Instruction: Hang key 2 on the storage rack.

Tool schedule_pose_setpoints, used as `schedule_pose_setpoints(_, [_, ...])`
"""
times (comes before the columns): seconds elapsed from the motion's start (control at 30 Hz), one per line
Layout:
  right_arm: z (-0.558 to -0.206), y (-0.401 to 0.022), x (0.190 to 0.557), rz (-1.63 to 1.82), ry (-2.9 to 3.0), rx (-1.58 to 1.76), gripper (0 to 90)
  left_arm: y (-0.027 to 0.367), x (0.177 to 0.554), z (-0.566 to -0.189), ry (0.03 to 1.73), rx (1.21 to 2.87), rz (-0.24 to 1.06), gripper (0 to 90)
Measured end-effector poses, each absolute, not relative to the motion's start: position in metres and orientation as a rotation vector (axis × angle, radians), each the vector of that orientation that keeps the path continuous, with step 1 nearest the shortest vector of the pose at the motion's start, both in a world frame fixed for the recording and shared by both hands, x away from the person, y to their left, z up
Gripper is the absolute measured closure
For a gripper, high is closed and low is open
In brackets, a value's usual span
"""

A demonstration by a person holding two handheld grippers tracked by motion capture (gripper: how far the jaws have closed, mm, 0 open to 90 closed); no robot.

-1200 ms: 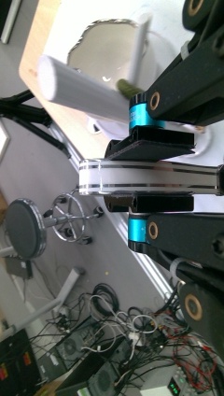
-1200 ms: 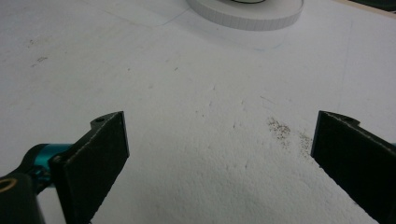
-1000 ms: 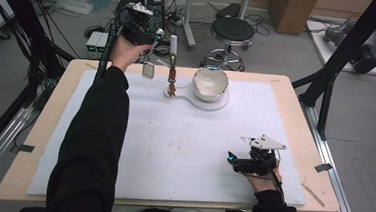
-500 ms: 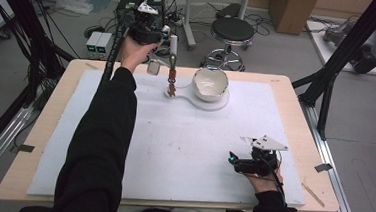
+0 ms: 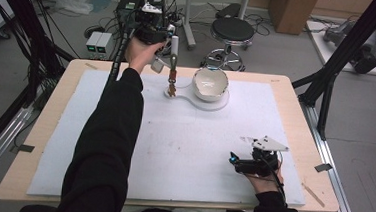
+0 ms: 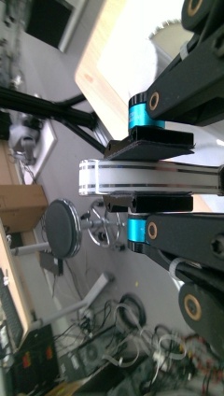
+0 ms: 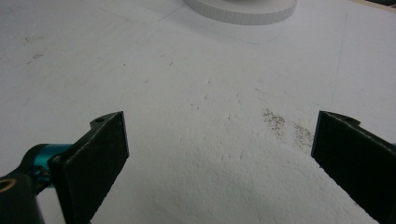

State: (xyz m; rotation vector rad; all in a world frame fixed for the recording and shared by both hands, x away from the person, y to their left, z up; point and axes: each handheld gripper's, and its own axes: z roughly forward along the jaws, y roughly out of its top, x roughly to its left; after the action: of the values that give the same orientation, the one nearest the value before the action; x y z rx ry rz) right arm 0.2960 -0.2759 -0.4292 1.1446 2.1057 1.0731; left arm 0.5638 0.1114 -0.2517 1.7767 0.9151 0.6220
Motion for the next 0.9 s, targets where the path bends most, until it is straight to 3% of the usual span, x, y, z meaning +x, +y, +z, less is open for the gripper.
schedule_pose_setpoints(0.57, [-0.43,-0.275,0.296,1.067,2.118,1.142,3.2,0.123,0.551,-0.272,1.054,1.647,0.51,73.5])
schedule_pose_setpoints(0.6, [-0.43,-0.276,0.296,1.066,2.118,1.142,3.1,0.124,0.55,-0.272,1.053,1.633,0.512,70.5])
schedule_pose_setpoints(0.7, [-0.431,-0.276,0.297,1.068,2.12,1.148,3.1,0.129,0.55,-0.269,1.075,1.589,0.488,42.1])
schedule_pose_setpoints(0.9, [-0.43,-0.276,0.296,1.073,2.113,1.148,2.9,0.14,0.553,-0.271,1.09,1.607,0.416,11.6])
